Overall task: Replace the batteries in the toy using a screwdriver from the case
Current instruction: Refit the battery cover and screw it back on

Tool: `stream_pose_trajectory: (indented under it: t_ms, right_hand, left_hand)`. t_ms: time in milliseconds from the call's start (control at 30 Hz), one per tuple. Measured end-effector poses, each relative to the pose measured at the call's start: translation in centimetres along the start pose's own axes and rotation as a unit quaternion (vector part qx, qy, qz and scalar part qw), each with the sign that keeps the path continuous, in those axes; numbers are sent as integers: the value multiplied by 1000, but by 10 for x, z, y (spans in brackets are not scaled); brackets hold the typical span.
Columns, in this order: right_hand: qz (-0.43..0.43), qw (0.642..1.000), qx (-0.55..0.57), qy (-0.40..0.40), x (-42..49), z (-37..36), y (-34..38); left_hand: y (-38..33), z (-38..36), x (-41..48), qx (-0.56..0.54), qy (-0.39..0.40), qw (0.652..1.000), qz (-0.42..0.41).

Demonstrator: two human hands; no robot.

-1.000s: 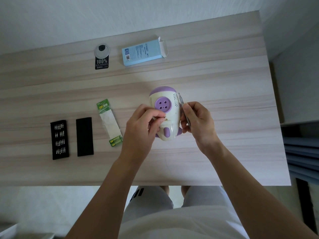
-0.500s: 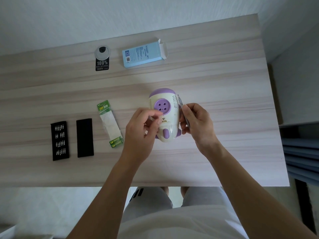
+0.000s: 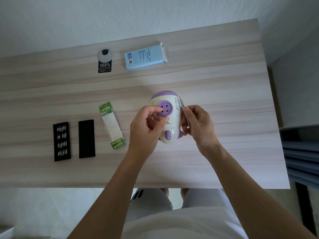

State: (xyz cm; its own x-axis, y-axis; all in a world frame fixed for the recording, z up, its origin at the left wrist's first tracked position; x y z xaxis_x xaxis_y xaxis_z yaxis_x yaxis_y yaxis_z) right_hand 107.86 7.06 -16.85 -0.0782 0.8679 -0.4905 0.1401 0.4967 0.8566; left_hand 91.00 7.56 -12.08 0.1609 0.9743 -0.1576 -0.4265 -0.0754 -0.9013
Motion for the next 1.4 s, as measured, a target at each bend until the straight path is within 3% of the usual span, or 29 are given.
stream_pose_trajectory:
  t_ms: [867,1200,1400]
  right_hand:
    - [-6,1000,7,-18,-7,1,4]
    - [40,978,139,-153,-56,7,34]
    - [70,968,138,-197,-87,-9,39]
  left_hand:
    - [0,4,2,-37,21,999,14]
    - [-6,20,-3,86,128,981,-117]
    - [0,33,-4,168,128,958,-194]
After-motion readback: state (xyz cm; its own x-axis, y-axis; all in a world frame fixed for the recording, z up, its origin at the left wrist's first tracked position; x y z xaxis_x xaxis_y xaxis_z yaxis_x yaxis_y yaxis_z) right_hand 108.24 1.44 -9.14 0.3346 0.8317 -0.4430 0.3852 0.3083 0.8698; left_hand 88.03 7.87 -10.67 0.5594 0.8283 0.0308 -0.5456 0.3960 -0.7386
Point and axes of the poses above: each hand's wrist, its own x-axis towards the middle knuckle, its own z-axis out of the back of the hand, y = z × x, the point moved 5 cm from there along x, towards the middle knuckle, and after that the axes turned 12 degrees about y, right-handed, at the moved point
